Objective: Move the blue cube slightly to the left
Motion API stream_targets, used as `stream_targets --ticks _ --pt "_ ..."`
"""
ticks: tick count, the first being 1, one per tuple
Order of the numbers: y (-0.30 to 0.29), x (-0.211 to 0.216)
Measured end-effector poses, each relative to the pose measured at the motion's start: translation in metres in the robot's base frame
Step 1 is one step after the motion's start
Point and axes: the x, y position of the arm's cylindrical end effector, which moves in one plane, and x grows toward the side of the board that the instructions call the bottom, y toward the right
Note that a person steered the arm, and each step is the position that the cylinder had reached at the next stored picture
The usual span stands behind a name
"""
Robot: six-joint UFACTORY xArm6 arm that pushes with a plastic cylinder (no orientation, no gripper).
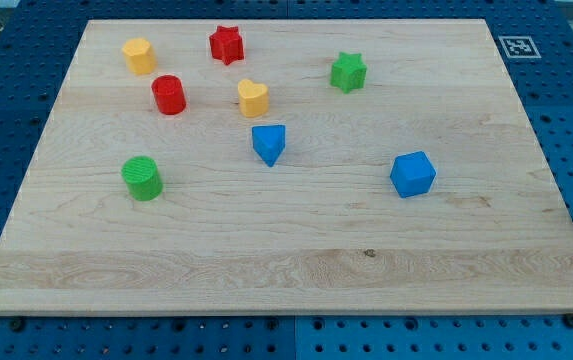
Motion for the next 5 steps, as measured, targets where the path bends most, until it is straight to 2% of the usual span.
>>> stream_targets --ticks 3,5 --pt "-0.051 -0.006" --pt "-0.065 -0.051"
